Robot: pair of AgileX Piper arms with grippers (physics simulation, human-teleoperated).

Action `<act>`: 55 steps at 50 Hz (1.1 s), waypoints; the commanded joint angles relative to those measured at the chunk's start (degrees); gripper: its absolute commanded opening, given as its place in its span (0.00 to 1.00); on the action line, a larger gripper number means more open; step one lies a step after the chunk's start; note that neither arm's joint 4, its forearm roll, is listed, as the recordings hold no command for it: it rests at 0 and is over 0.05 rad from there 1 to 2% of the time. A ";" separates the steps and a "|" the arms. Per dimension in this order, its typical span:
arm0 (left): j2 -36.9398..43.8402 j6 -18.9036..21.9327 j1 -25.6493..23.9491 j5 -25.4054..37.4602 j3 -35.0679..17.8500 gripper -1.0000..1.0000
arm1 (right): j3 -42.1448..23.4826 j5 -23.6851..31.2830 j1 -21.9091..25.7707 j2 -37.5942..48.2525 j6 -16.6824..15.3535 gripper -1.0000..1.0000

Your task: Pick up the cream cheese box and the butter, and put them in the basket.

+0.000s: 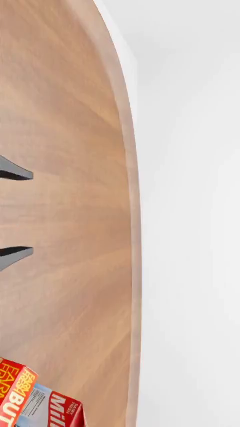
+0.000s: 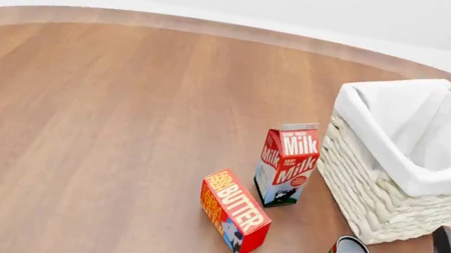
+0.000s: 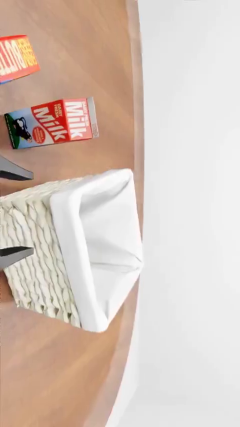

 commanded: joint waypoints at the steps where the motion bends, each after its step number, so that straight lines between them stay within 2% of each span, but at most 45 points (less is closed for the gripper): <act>1: 0.25 0.00 0.00 -0.06 -0.15 1.00 | -0.05 -0.07 0.65 1.21 -0.70 1.00; 4: 0.25 0.00 0.00 -0.06 -0.15 1.00 | -0.10 -1.45 0.22 3.09 0.19 1.00; 6: 0.25 0.00 0.00 -0.06 -0.15 1.00 | -0.24 -3.39 1.47 7.00 3.61 1.00; 7: 0.25 0.00 0.00 -0.06 -0.15 1.00 | -0.83 -5.66 2.72 12.50 5.05 1.00; 8: 0.25 0.00 0.00 -0.06 -0.15 1.00 | -0.80 -6.12 2.72 12.92 5.05 1.00; 9: 0.25 0.00 0.00 -0.06 -0.15 1.00 | -1.00 -4.84 4.92 12.99 7.76 1.00; 10: 0.25 0.00 0.00 -0.06 -0.15 1.00 | -3.22 -0.47 5.52 9.97 5.23 1.00; 11: 0.25 0.00 0.00 -0.06 -0.15 1.00 | -5.16 2.72 6.19 7.72 5.05 1.00; 12: 0.25 0.00 0.00 -0.06 -0.15 1.00 | -10.70 8.05 7.67 7.13 3.84 1.00; 13: 0.25 0.00 0.00 -0.06 -0.15 1.00 | -12.54 9.82 8.22 6.55 3.27 1.00; 15: 0.25 0.00 0.00 -0.06 -0.15 1.00 | -14.38 10.46 9.81 8.74 4.17 1.00; 16: 0.25 0.00 0.00 -0.06 -0.15 1.00 | -17.09 12.72 11.48 9.13 3.57 1.00; 19: 0.25 0.00 0.00 -0.06 -0.15 1.00 | -21.67 14.87 15.05 13.62 6.28 1.00; 21: 0.25 0.00 0.00 -0.06 -0.15 1.00 | -25.78 17.96 18.67 14.70 5.84 1.00; 22: 0.25 0.00 0.00 -0.06 -0.15 1.00 | -28.13 19.30 20.73 16.21 7.45 1.00; 27: 0.25 0.00 0.00 -0.06 -0.15 1.00 | -36.31 22.96 28.12 20.24 4.33 1.00; 30: 0.25 0.00 0.00 -0.06 -0.15 1.00 | -38.35 23.29 30.81 23.70 6.41 1.00; 32: 0.25 0.00 0.00 -0.06 -0.15 1.00 | -40.22 24.02 32.34 26.11 5.55 1.00; 34: 0.25 0.00 0.00 -0.06 -0.15 1.00 | -42.82 25.65 34.23 31.01 2.75 1.00; 36: 0.25 0.00 0.00 -0.06 -0.15 1.00 | -43.60 26.29 34.19 33.29 2.49 1.00; 37: 0.25 0.00 0.00 -0.06 -0.15 1.00 | -45.21 27.10 35.41 34.81 0.69 1.00; 42: 0.25 0.00 0.00 -0.06 -0.15 1.00 | -48.91 28.98 36.64 37.07 -0.52 1.00; 46: 0.25 0.00 0.00 -0.06 -0.15 1.00 | -51.98 31.11 35.46 39.81 -3.93 1.00; 50: 0.25 0.00 0.00 -0.06 -0.15 1.00 | -53.95 31.87 36.22 41.60 -4.55 1.00; 51: 0.25 0.00 0.00 -0.06 -0.15 1.00 | -52.74 30.23 35.87 41.27 -7.01 1.00; 52: 0.25 0.00 0.00 -0.06 -0.15 1.00 | -54.30 30.99 35.48 41.56 -7.61 1.00; 53: 0.25 0.00 0.00 -0.06 -0.15 1.00 | -55.13 31.44 35.67 42.28 -7.05 1.00; 55: 0.25 0.00 0.00 -0.06 -0.15 1.00 | -55.48 31.79 36.08 42.76 -8.17 1.00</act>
